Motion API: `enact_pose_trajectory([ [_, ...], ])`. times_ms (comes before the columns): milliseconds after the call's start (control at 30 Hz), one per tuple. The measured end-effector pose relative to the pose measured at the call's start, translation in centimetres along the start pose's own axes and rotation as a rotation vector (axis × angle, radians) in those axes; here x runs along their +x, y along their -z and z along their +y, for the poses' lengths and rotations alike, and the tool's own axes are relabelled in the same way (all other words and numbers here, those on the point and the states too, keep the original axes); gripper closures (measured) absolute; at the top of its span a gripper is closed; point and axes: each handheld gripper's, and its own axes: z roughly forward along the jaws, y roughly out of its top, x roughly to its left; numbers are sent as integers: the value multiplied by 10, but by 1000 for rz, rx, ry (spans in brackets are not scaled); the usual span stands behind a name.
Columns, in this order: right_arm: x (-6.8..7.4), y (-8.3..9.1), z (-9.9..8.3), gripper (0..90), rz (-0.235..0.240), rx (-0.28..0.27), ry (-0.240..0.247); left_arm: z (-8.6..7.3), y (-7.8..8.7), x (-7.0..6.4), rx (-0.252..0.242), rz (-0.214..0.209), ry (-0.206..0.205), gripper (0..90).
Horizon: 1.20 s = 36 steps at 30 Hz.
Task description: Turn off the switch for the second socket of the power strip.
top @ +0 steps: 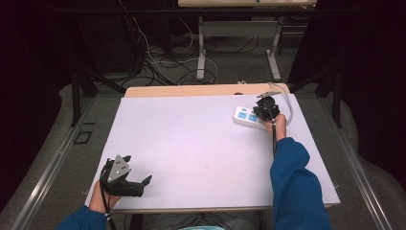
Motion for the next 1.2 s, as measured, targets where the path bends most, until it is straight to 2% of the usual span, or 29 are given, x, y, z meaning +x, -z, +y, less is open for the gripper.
enact_pose_trajectory([
  [367,-1,1,0,900,2,0,12,0,-1,-1,-1,0,-4,4],
  [733,0,1,1,900,5,4,0,0,-1,-1,-2,1,-6,4],
  [800,-1,1,1,900,1,-3,8,0,-1,-1,-1,1,-5,4],
  [833,-2,3,2,893,-3,-23,-3,0,0,0,-2,4,-6,4],
  [867,-3,3,3,807,-2,-13,-9,0,0,0,0,-1,-4,4],
  [967,-4,4,3,638,-18,-13,-30,0,0,0,2,-2,-4,4],
  [1000,-5,4,3,554,-8,-11,-14,0,0,0,2,-3,-4,4],
  [1133,-4,8,5,312,4,-17,-29,0,0,0,2,-4,-4,4],
  [1200,-5,11,6,221,19,-24,-39,0,0,-1,1,-1,-5,4],
])
